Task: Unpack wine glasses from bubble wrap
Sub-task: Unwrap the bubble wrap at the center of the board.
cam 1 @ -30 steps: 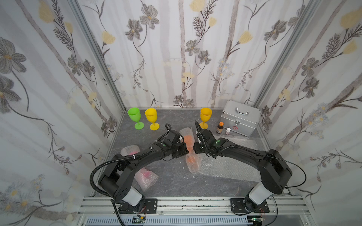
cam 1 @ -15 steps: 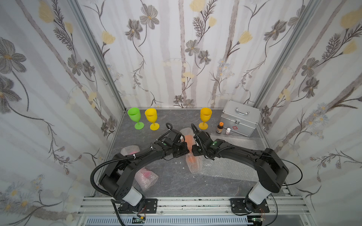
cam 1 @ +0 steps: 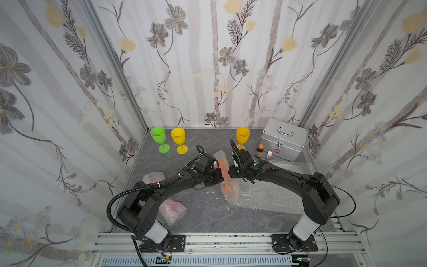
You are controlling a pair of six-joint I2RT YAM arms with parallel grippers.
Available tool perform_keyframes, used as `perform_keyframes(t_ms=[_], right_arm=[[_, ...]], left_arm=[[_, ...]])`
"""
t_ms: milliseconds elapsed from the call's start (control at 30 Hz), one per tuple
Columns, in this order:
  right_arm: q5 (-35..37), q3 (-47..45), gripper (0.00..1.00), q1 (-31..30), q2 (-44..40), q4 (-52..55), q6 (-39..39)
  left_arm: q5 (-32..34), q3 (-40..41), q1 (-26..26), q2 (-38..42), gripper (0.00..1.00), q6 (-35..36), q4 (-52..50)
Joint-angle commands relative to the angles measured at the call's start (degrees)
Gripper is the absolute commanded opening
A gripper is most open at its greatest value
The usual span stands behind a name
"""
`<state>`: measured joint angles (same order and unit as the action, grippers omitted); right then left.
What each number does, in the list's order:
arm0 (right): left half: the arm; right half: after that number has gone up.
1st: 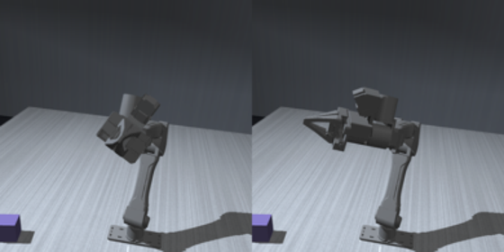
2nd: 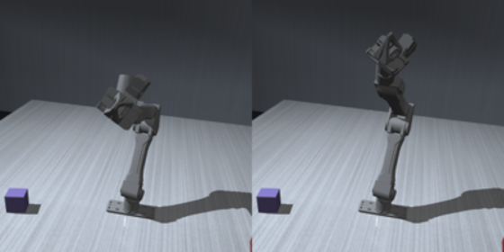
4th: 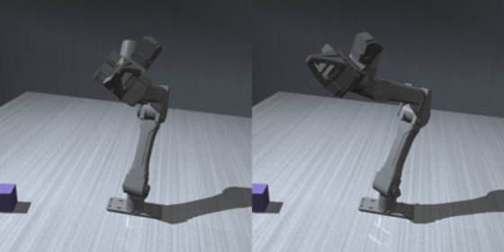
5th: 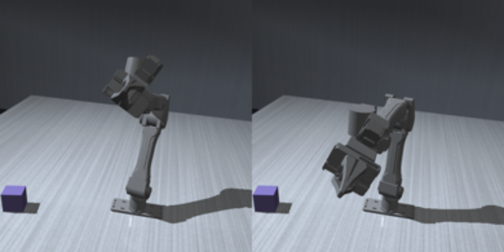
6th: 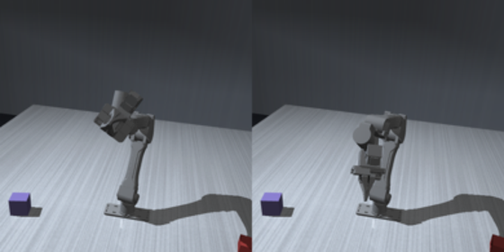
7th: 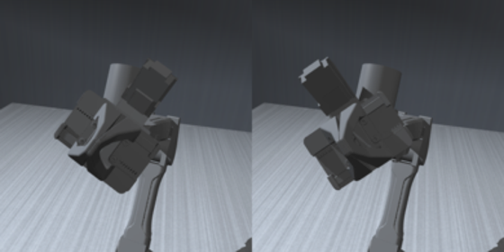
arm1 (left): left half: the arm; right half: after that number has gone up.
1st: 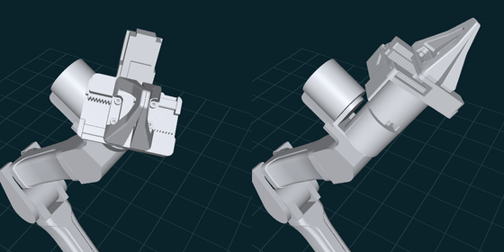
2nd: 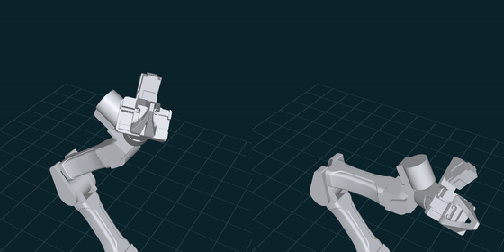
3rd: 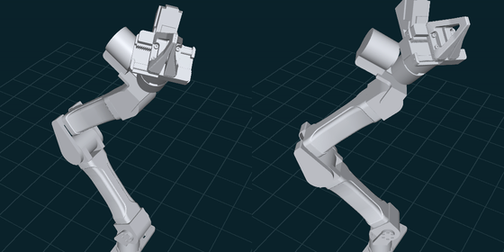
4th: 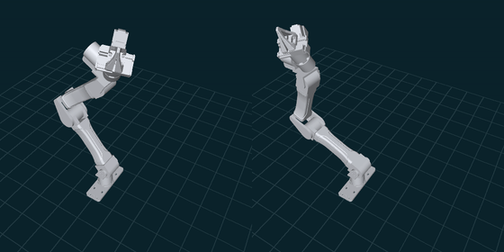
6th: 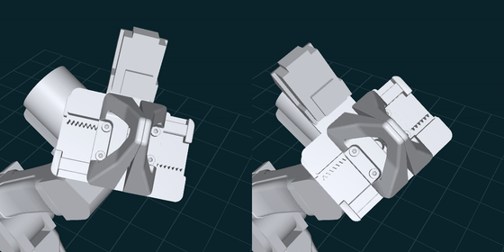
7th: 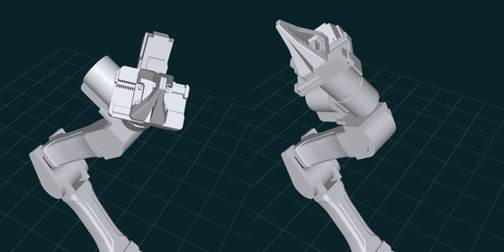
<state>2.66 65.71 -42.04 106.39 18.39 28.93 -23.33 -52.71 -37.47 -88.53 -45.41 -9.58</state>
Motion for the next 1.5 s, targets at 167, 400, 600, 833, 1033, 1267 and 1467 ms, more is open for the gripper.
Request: perform_keyframes(t_ms=[167,400,600,833,1033,1267,1467], right_arm=[[-3.5,0.7,0.43,0.9,-0.3,-4.4,1.1],[-4.8,-1.6,0.43,0.9,-1.2,-5.2,1.6],[-6.7,-6.5,0.44,0.8,-2.8,-7.6,3.3],[-5.7,-10.7,0.45,1.0,-4.6,-8.7,3.9],[-4.4,-11.8,0.46,1.3,-4.8,-8.5,1.2],[-2.4,-12.2,0.59,2.8,-7.1,-6.7,-3.5],[-6.5,-13.4,0.59,3.7,-5.2,-7.6,-4.3]], left_arm=[[1.4,1.3,-0.2,0.9,0.00,0.2,-0.2],[3.3,2.0,-0.1,2.0,0.00,0.4,-1.1],[4.4,2.9,-0.1,2.7,0.00,0.3,-1.5],[5.1,3.8,0.1,3.7,0.00,0.6,-2.2],[4.7,5.1,0.9,5.5,0.02,1.1,-2.5],[4.5,7.8,2.9,8.9,0.02,1.6,-3.3],[4.2,9.7,4.2,11.0,0.03,1.7,-3.4]])
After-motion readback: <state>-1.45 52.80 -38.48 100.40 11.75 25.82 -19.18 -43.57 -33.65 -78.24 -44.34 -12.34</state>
